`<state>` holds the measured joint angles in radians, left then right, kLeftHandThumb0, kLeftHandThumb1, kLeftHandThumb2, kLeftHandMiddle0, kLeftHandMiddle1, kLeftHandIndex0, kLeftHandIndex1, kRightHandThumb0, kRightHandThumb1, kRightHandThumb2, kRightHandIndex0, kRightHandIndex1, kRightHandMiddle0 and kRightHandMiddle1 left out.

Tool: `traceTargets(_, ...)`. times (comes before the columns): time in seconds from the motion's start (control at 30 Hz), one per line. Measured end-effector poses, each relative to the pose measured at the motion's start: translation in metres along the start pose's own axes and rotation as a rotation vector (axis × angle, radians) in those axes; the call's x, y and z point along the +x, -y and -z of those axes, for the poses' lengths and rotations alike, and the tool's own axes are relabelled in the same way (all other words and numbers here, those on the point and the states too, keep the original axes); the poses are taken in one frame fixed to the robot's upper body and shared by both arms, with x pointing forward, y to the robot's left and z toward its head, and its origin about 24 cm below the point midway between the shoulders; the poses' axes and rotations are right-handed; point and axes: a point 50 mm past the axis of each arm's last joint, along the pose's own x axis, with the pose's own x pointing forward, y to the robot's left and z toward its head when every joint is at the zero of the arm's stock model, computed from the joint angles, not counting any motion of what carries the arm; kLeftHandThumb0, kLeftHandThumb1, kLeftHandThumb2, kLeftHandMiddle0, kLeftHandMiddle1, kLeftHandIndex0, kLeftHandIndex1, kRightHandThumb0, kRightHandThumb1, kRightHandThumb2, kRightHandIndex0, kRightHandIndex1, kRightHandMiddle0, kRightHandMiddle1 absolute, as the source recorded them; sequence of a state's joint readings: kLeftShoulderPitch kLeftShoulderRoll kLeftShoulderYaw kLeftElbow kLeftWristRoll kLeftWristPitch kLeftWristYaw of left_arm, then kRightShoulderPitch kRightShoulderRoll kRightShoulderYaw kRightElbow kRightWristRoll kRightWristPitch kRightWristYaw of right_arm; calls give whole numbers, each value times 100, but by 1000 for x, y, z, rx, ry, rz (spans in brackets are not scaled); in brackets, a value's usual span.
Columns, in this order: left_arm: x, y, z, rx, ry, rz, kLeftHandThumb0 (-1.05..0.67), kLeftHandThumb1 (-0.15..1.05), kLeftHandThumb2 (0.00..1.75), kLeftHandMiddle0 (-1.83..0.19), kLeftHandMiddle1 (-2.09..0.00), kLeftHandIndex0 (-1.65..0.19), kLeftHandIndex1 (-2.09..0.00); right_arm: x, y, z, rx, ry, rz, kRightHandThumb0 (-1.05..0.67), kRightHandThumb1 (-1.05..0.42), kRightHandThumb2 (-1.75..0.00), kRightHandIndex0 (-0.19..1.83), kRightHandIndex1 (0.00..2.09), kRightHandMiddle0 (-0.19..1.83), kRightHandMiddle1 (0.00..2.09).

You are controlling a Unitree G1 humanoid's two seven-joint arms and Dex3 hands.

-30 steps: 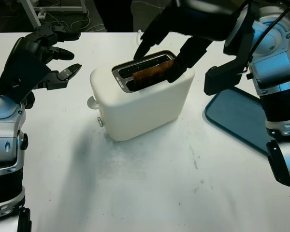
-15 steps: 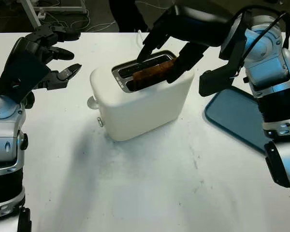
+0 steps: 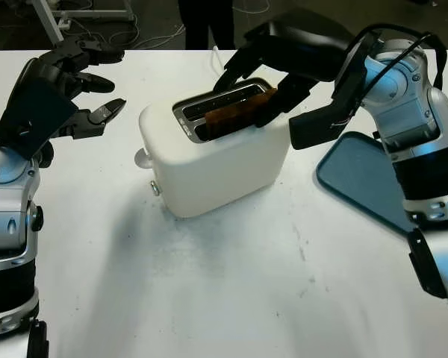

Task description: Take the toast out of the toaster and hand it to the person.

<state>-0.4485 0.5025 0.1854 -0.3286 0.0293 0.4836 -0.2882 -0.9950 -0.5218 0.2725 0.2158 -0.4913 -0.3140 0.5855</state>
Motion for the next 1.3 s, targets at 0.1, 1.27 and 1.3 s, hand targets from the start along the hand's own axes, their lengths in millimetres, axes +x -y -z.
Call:
traceTargets(0.1,0,0,0,0,0,0,-10,62,61,-26,-103,-36,-65,0,-3,-1,12,-6,-4,-52,-63,-1,51,107,88,0)
traceTargets(1.27,0,-1,0,-2,0,-10,-13,62,60,-24,-102,-34,-65,15,-15,-5,-76,-18,-224,-28,-68,0,126,90,124,36)
traceTargets(1.3,0,-1,0,-2,0,-12,-12,62,60,-24,-101,-34,-65,15,-15,-5,-87,-17,-231,-28,-68,0,126,91,127,36)
